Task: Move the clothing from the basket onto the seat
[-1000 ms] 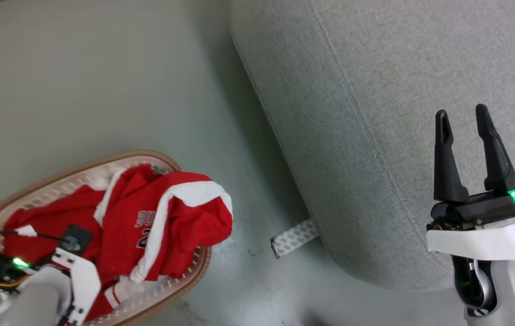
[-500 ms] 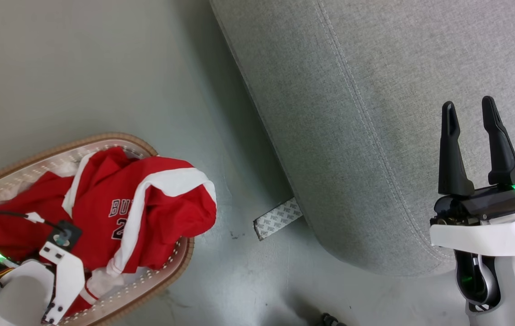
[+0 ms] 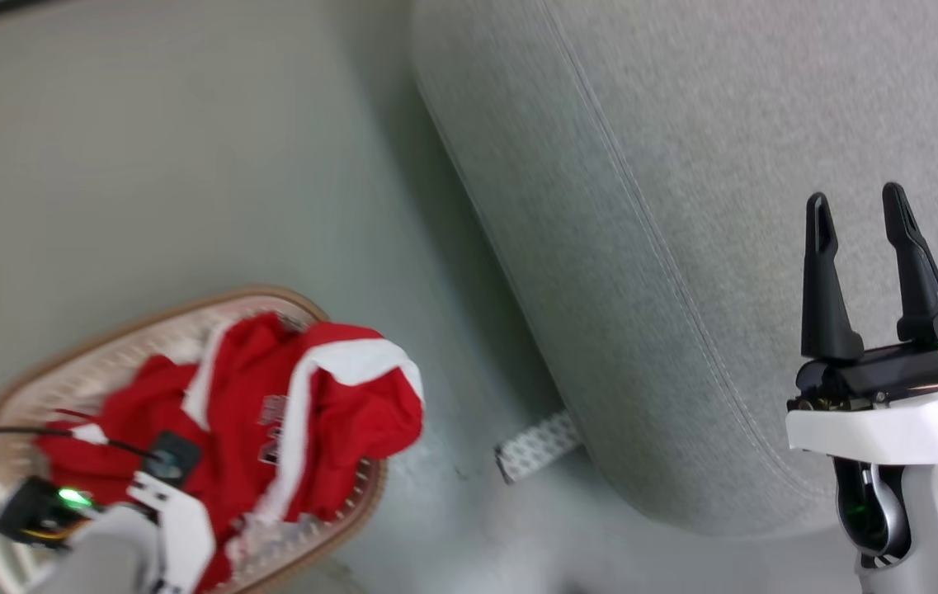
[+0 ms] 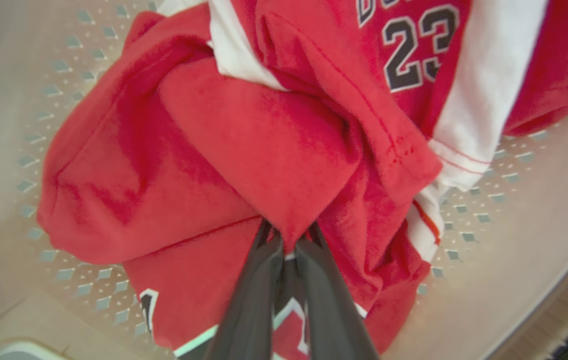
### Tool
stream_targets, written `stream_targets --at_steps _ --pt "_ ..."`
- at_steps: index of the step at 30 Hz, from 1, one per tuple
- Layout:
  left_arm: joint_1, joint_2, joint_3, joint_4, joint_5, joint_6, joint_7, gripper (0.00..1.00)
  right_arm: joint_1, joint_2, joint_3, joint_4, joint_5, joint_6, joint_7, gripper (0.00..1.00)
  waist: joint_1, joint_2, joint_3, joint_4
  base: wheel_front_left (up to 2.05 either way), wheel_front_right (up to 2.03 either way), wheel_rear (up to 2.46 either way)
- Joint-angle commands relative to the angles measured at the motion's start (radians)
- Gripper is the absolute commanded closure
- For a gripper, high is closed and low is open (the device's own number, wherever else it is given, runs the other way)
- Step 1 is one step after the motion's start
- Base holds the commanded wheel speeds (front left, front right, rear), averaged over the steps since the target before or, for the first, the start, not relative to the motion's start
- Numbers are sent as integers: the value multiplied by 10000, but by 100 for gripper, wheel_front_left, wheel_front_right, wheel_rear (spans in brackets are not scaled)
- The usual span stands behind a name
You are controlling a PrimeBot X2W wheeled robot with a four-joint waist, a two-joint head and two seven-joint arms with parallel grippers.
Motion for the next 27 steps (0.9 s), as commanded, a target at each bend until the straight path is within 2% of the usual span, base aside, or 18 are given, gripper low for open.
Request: stream_targets --at_steps 1,8,13,21,27 --pt "183 -204 -27 19 -262 20 -178 100 174 -7 -58 115 -168 -21 -34 0 0 0 -883 658 0 0 0" --pt "585 -1291 -51 24 -1458 19 -1285 100 505 -19 99 523 -897 -21 -34 0 0 0 -2615 1812 0 0 0" --pt "746 -1891 -337 -87 -2114 19 -1711 100 909 -72 134 800 -1204 -21 -34 0 0 0 -3659 2692 0 0 0" --pt "1101 -2370 -686 -1097 -3230 18 -1897 100 1566 -368 215 1090 -1057 -21 -34 0 0 0 -4883 3921 0 0 0" --pt "1461 -2328 -891 -2377 -3948 18 -1888 100 1937 -403 342 1181 -981 -21 -34 0 0 0 -5414 4533 0 0 0"
